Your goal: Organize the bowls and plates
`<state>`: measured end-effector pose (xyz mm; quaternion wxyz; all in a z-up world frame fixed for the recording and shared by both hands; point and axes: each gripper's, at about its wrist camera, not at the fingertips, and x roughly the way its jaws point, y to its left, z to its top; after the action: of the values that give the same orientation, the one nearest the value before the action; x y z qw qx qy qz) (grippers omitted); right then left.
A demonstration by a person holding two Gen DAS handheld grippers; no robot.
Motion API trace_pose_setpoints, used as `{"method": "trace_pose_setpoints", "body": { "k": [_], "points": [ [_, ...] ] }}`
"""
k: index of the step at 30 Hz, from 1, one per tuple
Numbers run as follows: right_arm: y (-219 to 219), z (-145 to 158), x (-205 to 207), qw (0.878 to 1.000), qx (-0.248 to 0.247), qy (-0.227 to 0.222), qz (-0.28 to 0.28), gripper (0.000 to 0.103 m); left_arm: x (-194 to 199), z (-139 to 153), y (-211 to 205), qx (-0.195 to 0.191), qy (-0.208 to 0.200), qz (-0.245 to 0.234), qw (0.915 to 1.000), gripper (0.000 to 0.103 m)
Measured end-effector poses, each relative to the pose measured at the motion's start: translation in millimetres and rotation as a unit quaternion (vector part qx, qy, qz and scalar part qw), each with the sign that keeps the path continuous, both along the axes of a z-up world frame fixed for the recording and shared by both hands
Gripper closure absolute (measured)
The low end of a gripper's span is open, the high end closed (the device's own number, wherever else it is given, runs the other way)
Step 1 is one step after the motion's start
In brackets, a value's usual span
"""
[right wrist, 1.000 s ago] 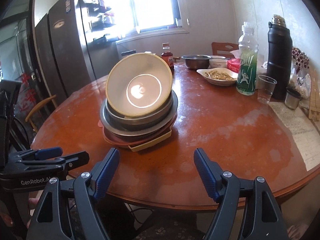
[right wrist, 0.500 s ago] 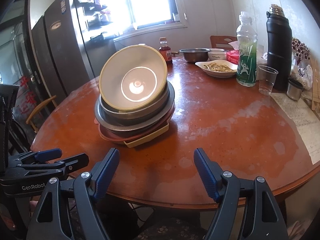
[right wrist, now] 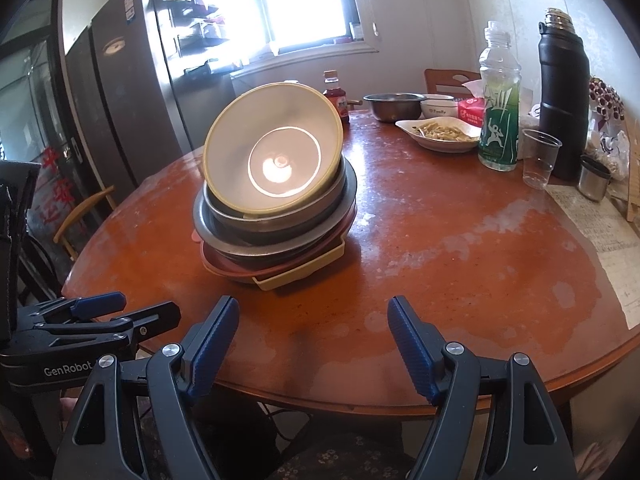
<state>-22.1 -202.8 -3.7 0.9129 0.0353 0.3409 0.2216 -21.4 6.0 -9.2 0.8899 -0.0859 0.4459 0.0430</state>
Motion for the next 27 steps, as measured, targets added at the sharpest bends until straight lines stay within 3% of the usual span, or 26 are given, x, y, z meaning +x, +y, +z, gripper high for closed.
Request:
{"method": "trace_pose_setpoints", "body": {
  "k": [27],
  "points": [
    [-2.9,2.8,-5.3,1.0,0.001,-0.003,-0.004,0.025,-5.7,5.3,-4.5,0.013,-0.006,0.004,0.9999,0.018]
  ]
}}
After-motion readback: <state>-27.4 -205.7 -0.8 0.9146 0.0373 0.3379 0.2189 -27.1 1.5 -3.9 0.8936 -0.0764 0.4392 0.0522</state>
